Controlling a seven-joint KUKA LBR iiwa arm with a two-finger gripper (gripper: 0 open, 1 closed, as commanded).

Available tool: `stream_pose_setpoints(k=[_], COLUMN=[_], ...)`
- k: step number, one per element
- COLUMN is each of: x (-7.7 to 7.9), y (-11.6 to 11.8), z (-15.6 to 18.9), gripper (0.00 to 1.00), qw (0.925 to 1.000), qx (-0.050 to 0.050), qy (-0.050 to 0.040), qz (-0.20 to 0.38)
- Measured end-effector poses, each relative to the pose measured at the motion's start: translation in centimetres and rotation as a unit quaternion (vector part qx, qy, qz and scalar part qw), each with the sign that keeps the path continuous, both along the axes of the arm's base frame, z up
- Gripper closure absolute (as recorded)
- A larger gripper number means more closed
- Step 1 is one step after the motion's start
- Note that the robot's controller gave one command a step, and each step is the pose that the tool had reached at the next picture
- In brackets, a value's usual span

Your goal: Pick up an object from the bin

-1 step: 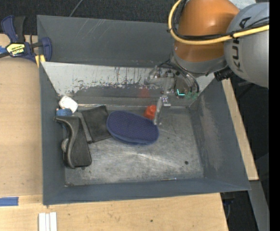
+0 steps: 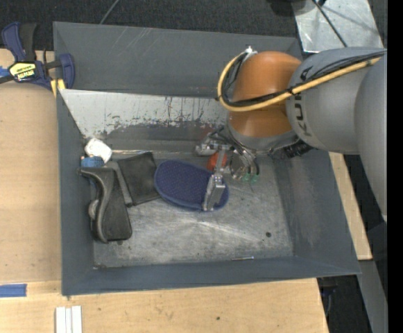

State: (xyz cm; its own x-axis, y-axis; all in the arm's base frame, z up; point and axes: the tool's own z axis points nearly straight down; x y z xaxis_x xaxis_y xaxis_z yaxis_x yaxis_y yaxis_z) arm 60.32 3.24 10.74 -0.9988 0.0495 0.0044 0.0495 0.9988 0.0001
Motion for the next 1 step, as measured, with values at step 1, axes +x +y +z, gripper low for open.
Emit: stream_pose_setpoints(k=[1], x=[-0.18], y=[0.04], z=[-3.48], gripper=[0.00], qw=[0.9999], qx=[0.000], qy=[-0.0073], qz=[0.013])
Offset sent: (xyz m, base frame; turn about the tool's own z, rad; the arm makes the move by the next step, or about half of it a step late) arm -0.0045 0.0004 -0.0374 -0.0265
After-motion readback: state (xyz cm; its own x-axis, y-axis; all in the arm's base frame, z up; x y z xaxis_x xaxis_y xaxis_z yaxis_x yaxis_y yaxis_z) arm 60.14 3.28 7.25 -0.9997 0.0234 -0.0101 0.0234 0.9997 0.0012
